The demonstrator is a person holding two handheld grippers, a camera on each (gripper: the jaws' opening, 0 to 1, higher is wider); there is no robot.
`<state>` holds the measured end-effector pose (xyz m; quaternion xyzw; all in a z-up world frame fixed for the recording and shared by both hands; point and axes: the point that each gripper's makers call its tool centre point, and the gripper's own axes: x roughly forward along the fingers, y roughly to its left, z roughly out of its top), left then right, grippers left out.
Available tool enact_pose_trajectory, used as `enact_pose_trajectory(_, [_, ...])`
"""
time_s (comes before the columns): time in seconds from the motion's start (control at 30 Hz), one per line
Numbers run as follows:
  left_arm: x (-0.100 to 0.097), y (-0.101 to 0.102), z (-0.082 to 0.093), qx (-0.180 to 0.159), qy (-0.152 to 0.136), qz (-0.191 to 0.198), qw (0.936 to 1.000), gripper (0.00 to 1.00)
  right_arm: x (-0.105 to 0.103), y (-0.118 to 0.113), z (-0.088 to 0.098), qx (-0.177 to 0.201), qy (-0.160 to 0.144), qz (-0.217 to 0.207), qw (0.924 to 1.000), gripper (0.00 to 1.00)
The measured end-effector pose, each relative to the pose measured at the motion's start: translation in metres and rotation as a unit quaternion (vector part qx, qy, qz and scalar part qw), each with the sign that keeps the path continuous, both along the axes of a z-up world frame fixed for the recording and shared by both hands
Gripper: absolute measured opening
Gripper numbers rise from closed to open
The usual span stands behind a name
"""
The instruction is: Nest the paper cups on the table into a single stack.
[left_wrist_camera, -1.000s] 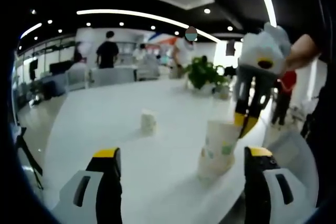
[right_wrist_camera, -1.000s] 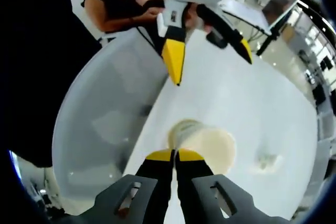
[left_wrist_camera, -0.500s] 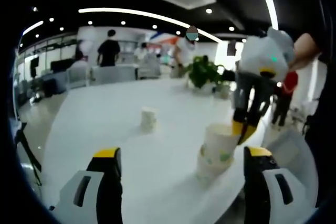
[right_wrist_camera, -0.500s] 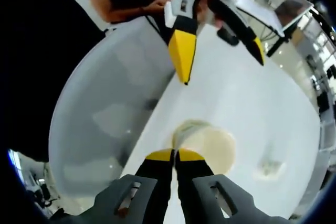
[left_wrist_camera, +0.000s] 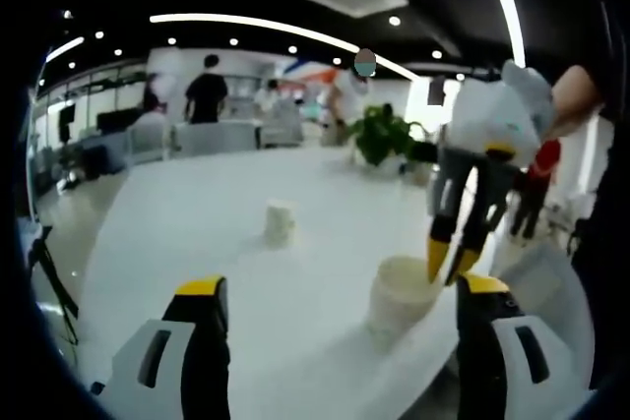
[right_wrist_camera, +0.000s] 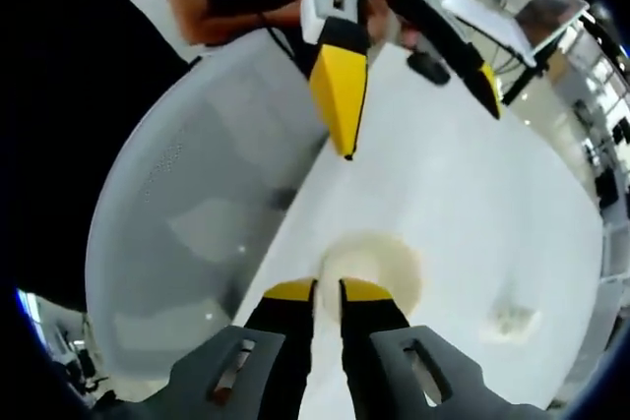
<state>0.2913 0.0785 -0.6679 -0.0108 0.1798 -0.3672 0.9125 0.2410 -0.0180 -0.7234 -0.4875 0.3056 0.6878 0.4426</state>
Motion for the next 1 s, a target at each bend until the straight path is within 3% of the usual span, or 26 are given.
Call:
enact_pose_trajectory(0.23, [0.000,-0.002,0.002,0.001,-0.002,-0.001,1.0000,0.94,-0.005,-0.005,0.004,0.006,0.000,0.002,1.0000,0.05])
enact_pose_trajectory(0.37, [0.002,-0.004,0.003,0.000,-0.003,0.000,1.0000,0.94,0.000,-0.009,0.002,0.003,0.004,-0.023,0.9997,0.05])
enact_pose_trajectory(0.53, [0.002,-0.007,0.006,0.013,-0.013,-0.009,0.9998,0.94,-0.003,-0.002,0.019,0.042,-0.003,-0.034,0.9985,0.05])
enact_pose_trajectory(0.7, [0.004,-0.009,0.009,0.018,-0.016,-0.010,0.9997,0.94,-0.003,-0.003,0.029,0.089,0.023,-0.099,0.9909,0.05])
enact_pose_trajectory(0.8, [0.004,-0.011,0.010,0.020,-0.015,-0.012,0.9996,0.94,0.001,-0.007,0.037,0.137,0.040,-0.149,0.9785,0.04])
enact_pose_trajectory(0.87, [0.004,-0.012,0.011,0.020,-0.015,-0.014,0.9996,0.94,0.005,-0.011,0.042,0.166,0.056,-0.188,0.9663,0.04])
enact_pose_trajectory(1.0, [0.006,-0.012,0.013,0.017,-0.015,-0.010,0.9997,0.94,0.022,-0.021,0.053,0.233,0.070,-0.266,0.9327,0.05])
